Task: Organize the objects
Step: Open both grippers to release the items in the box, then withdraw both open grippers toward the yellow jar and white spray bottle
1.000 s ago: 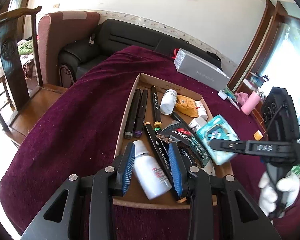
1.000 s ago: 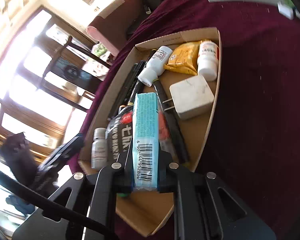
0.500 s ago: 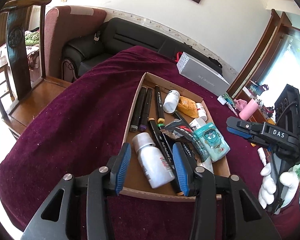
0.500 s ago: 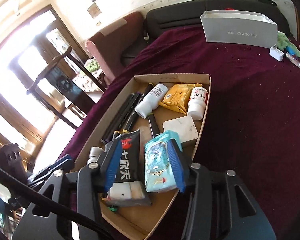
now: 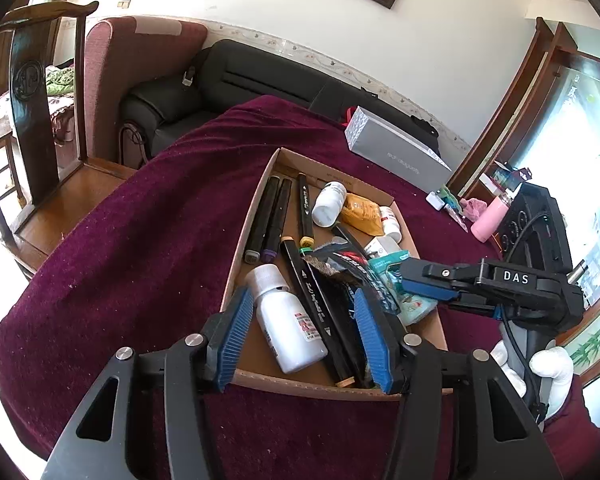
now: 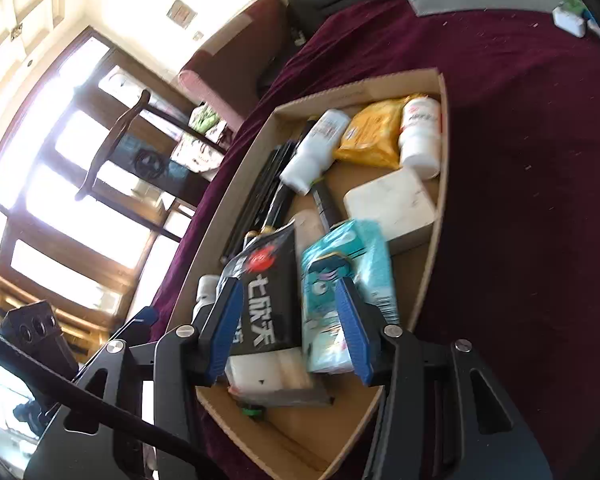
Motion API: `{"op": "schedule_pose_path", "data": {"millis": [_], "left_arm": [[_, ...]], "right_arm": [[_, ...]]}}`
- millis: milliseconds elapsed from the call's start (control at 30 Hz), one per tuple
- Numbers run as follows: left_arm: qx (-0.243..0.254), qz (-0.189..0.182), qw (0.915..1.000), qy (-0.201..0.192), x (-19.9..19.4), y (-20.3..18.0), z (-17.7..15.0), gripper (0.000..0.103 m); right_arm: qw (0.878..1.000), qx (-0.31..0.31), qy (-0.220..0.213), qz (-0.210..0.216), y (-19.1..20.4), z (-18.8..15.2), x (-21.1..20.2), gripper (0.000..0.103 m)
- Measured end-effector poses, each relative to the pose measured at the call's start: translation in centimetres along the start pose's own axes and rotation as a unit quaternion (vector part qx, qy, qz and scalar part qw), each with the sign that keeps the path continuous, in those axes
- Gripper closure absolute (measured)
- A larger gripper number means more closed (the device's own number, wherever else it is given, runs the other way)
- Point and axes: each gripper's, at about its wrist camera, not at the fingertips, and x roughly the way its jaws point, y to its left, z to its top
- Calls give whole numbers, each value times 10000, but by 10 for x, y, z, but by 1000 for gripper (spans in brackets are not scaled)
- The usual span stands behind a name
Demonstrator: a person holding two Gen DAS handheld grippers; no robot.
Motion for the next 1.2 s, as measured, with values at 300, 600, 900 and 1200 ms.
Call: {"op": "schedule_pose_path", "data": {"millis": [300,600,900,1200], "left_arm": [[237,-109,9997,-8,-7,-21,-2,56],[879,-458,9947,272,8,-89,-11,46],[1757,-785,9787,719,42,-184,-29,43],[2280,-947,9635,1031,93,-262,-48,43]], "right_arm": [[9970,393,-141,656,-13,2,-17,55],[9908,620,-1205,54,-62,4,-101,40],[9734,742,-1859,-1112,-131,-4,-160,41],[9519,958,-2391,-1659,-163,-21,-193,39]]}}
